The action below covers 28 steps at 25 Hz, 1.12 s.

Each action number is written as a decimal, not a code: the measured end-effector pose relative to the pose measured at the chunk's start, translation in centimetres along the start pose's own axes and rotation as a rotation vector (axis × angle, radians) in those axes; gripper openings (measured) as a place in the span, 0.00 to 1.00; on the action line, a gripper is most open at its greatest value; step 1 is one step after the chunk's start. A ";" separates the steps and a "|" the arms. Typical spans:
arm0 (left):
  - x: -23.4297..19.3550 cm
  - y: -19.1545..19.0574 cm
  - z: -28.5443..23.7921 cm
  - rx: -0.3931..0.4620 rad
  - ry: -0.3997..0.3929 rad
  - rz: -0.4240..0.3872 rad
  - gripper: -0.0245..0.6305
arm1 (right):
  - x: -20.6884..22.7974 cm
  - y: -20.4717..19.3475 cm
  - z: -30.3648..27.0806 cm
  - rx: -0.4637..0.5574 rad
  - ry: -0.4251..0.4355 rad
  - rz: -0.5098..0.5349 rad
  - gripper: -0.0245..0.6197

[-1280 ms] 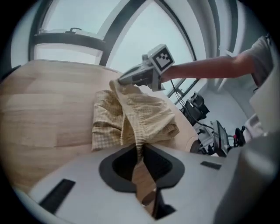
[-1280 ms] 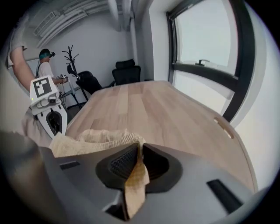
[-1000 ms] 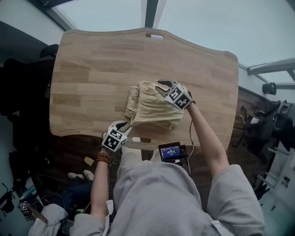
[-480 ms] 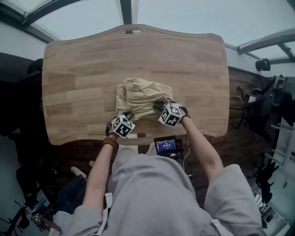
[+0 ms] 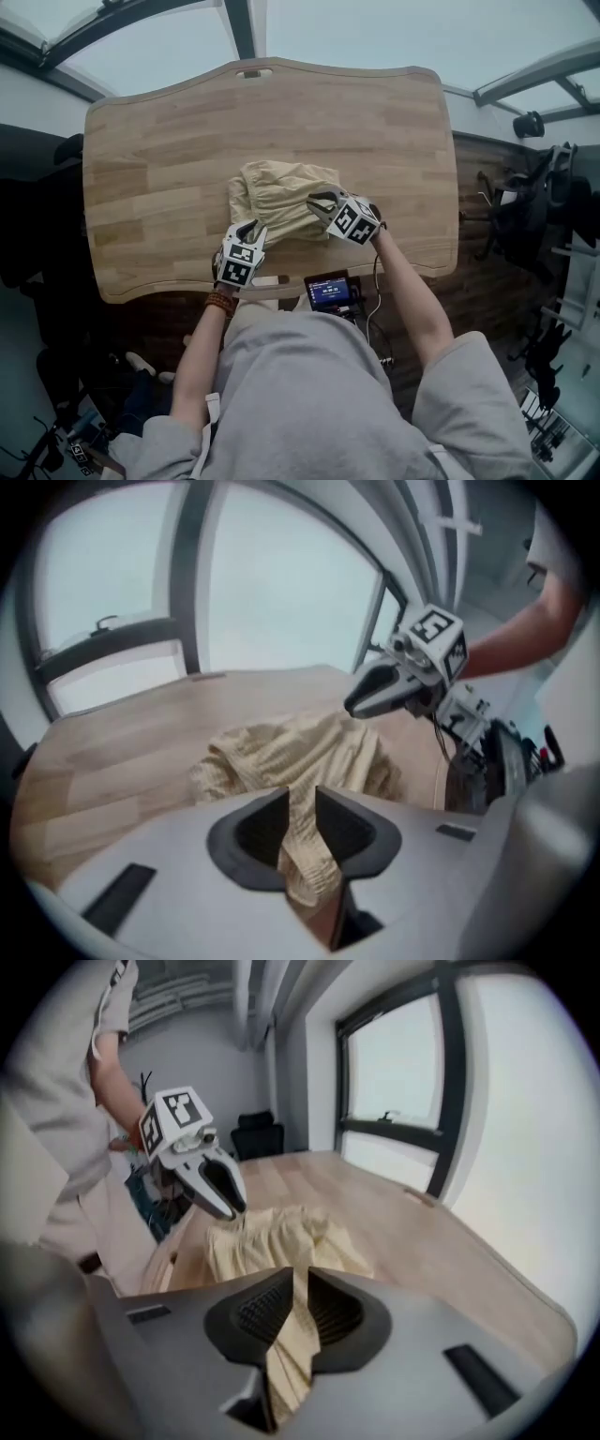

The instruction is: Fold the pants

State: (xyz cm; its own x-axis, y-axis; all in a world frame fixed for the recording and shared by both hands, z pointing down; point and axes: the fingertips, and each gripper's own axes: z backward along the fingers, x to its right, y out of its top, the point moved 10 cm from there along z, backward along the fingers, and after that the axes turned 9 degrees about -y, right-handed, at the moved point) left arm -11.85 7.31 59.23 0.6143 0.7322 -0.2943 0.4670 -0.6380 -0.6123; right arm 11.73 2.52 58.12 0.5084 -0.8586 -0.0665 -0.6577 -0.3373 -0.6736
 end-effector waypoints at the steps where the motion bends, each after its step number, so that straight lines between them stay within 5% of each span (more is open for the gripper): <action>1: -0.1 0.6 1.6 0.095 0.016 0.036 0.18 | 0.2 0.9 1.8 0.074 -0.049 -0.066 0.10; 4: -0.2 1.8 5.2 0.324 0.054 0.113 0.16 | -0.4 3.3 6.1 0.265 -0.176 -0.239 0.07; 7: 0.0 2.7 6.5 0.408 0.100 0.063 0.12 | -1.1 4.9 8.2 0.346 -0.269 -0.294 0.05; 13: 0.2 2.8 5.1 0.354 0.070 0.022 0.10 | -1.5 6.1 8.3 0.360 -0.306 -0.354 0.04; 28: -0.2 2.1 4.3 0.325 0.043 0.024 0.09 | -1.6 7.4 6.0 0.288 -0.257 -0.291 0.04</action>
State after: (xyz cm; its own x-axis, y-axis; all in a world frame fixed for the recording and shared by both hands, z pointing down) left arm -13.67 6.85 54.82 0.6522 0.7025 -0.2850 0.2289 -0.5408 -0.8094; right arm 9.39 3.71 48.77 0.7934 -0.6087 -0.0005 -0.3053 -0.3972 -0.8655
